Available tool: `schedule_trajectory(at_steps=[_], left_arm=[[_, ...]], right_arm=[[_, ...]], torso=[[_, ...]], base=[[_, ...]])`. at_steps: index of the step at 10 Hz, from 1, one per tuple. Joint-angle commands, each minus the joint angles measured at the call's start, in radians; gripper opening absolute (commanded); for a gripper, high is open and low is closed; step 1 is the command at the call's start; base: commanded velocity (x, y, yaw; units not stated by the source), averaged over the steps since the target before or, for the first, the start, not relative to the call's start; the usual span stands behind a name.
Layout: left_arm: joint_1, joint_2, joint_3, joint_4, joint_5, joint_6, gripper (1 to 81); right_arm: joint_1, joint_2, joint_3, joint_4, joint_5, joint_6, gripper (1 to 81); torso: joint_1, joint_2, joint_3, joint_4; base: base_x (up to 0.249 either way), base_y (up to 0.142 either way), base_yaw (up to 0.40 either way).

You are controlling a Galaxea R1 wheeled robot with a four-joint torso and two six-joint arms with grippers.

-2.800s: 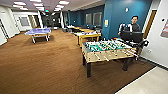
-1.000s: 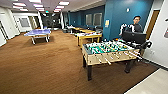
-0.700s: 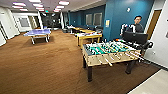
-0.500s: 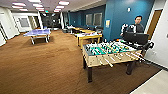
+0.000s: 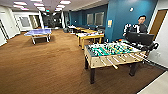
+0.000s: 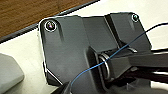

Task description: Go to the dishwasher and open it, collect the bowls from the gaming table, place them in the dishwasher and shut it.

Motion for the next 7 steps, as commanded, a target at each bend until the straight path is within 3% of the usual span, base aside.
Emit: schedule_trajectory(at_steps=[1,3,7], left_arm=[[-0.028,-0.006,0.003,0.003,0.047,0.003,81.1],[-0.028,-0.006,0.004,0.004,0.047,0.003,81.1],[-0.028,-0.007,0.003,0.003,0.045,0.005,81.1]], right_arm=[[0.039,-0.007,-0.002,0.004,-0.049,-0.013,81.1],[0.039,-0.007,-0.002,0.004,-0.049,-0.013,81.1],[0.037,-0.007,-0.002,0.004,-0.049,-0.013,81.1]], torso=[[0.000,0.000,0.000,0.000],[0.000,0.000,0.000,0.000],[-0.002,0.000,0.000,0.000]], base=[[0.074,0.111,0.000],[0.074,0.083,0.000],[0.097,0.000,0.000]])
